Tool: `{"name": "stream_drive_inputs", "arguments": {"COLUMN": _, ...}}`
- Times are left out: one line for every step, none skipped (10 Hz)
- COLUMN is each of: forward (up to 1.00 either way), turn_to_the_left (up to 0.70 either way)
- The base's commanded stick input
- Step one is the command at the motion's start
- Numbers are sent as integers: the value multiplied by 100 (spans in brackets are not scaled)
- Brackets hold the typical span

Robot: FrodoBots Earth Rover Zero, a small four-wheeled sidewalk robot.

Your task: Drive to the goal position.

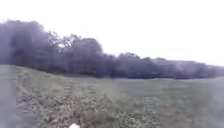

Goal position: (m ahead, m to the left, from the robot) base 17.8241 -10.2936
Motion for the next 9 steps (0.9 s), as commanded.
{"name": "stream_drive_inputs", "arguments": {"forward": 70, "turn_to_the_left": -35}}
{"name": "stream_drive_inputs", "arguments": {"forward": 70, "turn_to_the_left": 0}}
{"name": "stream_drive_inputs", "arguments": {"forward": 70, "turn_to_the_left": 0}}
{"name": "stream_drive_inputs", "arguments": {"forward": 70, "turn_to_the_left": 0}}
{"name": "stream_drive_inputs", "arguments": {"forward": 70, "turn_to_the_left": 0}}
{"name": "stream_drive_inputs", "arguments": {"forward": 70, "turn_to_the_left": 0}}
{"name": "stream_drive_inputs", "arguments": {"forward": 70, "turn_to_the_left": 0}}
{"name": "stream_drive_inputs", "arguments": {"forward": 70, "turn_to_the_left": 0}}
{"name": "stream_drive_inputs", "arguments": {"forward": 70, "turn_to_the_left": 0}}
